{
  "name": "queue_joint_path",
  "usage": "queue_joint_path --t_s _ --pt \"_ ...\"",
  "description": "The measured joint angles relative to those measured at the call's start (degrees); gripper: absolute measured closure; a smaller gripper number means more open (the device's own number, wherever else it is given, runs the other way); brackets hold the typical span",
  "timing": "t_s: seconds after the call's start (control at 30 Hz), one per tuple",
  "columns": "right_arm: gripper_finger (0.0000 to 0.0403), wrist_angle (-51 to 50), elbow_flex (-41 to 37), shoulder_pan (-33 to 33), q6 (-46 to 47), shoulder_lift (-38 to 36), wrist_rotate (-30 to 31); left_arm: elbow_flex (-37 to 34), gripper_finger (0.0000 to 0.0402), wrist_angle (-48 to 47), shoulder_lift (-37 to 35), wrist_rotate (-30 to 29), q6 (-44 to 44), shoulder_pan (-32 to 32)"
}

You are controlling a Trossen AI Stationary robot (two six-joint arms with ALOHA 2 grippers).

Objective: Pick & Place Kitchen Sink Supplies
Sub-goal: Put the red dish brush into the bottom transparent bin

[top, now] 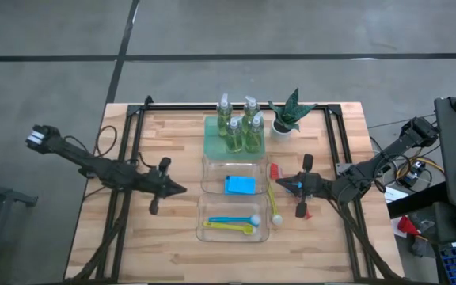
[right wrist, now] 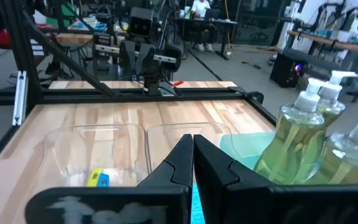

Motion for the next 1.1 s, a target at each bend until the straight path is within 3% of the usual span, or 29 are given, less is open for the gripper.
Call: queue_joint_path --t_s 0.17,0.37,0.73,0.87,1.1 --pt "0.0394 0.98 0.01 0.00 0.72 0.01 -0.04 -7.48 0.0400 3.08 -7.37 0.38 -0.03 0.00" --pt "0.0394 3.43 0.02 0.00 4.13 0.00 -0.13 -11.73 0.0399 2.26 -13.87 1.71 0.28 0.00" --pt "0.0394 3.18 0.01 0.00 7.76 3.71 -0.03 -13.45 0.0399 -4.20 -23.15 5.67 4.36 0.00" --pt "0.0394 3.38 0.00 -0.04 4.12 5.99 0.02 -13.54 0.0399 -7.97 -26.10 5.70 5.12 0.00" --pt "0.0394 3.09 0.02 -0.39 11.25 8.68 0.10 -13.56 0.0400 -11.53 -29.05 4.57 4.44 0.00"
